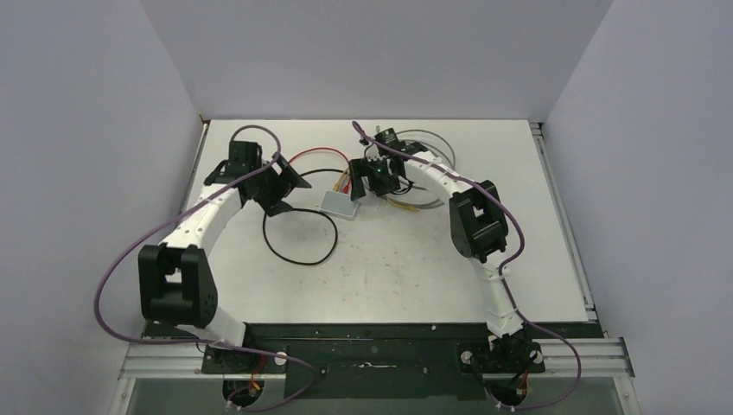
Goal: Pull the plug from the switch port
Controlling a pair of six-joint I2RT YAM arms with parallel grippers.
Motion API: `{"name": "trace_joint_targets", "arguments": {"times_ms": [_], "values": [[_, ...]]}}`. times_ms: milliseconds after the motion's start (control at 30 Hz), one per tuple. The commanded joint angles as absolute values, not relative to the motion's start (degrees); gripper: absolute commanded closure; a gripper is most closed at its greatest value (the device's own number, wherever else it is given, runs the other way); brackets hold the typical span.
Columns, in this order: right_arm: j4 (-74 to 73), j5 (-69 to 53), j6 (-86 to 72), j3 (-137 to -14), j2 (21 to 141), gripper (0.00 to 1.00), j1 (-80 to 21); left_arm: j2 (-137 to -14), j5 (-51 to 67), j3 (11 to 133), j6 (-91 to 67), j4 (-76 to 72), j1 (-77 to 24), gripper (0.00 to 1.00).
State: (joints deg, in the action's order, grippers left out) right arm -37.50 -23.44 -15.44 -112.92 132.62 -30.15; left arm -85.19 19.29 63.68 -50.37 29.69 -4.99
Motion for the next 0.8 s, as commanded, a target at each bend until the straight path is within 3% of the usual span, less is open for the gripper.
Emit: {"name": "trace_joint_targets", "arguments": {"times_ms": [0, 300, 767], "values": [[-37.0, -22.8, -15.1, -108.8, 128.3, 0.09, -30.0, -96.0, 15.2, 76.2, -43.6, 32.7, -6.7, 0.23], [-36.7, -23.1, -14.9, -101.0, 122.7, 0.09, -26.2, -115.1, 13.0, 97.2, -37.1, 41.0, -9.5, 0.24], [-30.8, -33.5, -18.1, -91.2, 114.9, 0.09, -22.3, -131.4, 16.7, 113.5, -35.1, 45.2, -13.1, 0.23]]}}
